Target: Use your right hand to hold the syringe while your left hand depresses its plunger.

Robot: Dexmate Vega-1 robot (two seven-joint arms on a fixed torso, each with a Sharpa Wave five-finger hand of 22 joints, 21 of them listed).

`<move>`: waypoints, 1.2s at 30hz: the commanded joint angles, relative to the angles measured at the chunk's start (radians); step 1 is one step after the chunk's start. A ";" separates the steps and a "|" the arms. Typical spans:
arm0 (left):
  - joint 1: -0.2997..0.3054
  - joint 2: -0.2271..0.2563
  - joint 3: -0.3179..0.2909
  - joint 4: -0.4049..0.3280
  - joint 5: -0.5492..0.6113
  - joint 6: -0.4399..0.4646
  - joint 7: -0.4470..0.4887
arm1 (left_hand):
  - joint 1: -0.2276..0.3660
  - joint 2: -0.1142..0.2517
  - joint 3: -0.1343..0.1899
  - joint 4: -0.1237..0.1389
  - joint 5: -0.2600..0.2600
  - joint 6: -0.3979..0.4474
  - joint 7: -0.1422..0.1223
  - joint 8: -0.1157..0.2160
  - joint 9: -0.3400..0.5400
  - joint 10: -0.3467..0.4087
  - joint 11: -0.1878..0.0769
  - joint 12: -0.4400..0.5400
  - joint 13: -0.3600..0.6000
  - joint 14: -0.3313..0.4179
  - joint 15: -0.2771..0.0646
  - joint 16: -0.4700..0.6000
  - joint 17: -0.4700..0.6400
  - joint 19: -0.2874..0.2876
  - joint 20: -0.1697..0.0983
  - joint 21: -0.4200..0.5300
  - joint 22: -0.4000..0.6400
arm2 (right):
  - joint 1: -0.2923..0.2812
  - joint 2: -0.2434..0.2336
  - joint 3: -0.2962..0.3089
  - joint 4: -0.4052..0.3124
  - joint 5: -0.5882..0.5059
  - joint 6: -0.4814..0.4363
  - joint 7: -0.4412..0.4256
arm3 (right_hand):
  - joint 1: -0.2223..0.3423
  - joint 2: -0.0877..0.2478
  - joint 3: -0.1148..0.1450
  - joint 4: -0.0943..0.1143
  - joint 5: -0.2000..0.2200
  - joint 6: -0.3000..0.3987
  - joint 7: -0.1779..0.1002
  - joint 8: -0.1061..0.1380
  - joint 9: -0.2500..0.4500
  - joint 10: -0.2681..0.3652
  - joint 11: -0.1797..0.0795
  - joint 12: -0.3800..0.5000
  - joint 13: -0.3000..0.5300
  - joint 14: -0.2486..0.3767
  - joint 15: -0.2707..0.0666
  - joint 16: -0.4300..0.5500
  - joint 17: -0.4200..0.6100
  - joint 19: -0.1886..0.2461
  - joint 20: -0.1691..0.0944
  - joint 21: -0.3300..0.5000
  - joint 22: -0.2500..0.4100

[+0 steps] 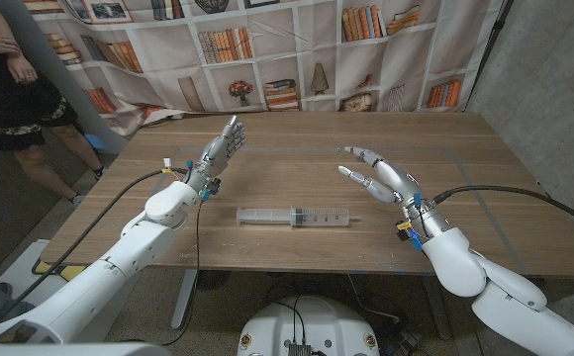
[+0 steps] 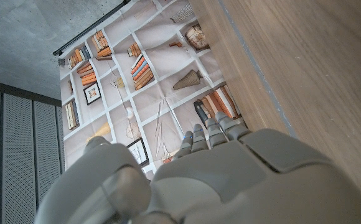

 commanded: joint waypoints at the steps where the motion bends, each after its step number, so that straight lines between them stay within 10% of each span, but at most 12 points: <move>1: -0.014 -0.008 -0.003 0.034 -0.024 -0.010 -0.036 | 0.006 -0.003 -0.004 -0.005 -0.006 0.008 0.004 -0.003 0.002 0.006 -0.001 0.000 0.004 0.008 0.003 0.000 0.003 0.008 0.000 0.000 0.003 | 0.038 -0.033 -0.048 -0.040 -0.139 -0.112 0.020 | 0.020 0.002 0.006 -0.009 0.000 0.004 0.009 0.004 0.005 0.015 -0.003 0.002 0.002 0.008 0.000 0.002 0.002 0.003 -0.003 -0.005 0.002; 36: -0.049 -0.053 0.043 0.090 0.006 -0.023 -0.044 | 0.012 0.002 -0.009 -0.005 -0.014 0.015 0.005 -0.006 0.002 0.014 0.001 -0.002 0.004 0.012 0.002 -0.003 0.003 0.008 0.001 -0.002 0.004 | 0.030 -0.234 -0.071 -0.195 -0.288 -0.348 0.295 | 0.231 0.015 0.093 -0.052 0.006 -0.116 0.053 -0.008 0.008 -0.083 0.003 -0.027 0.010 -0.065 0.010 -0.008 0.004 -0.012 0.010 -0.028 -0.001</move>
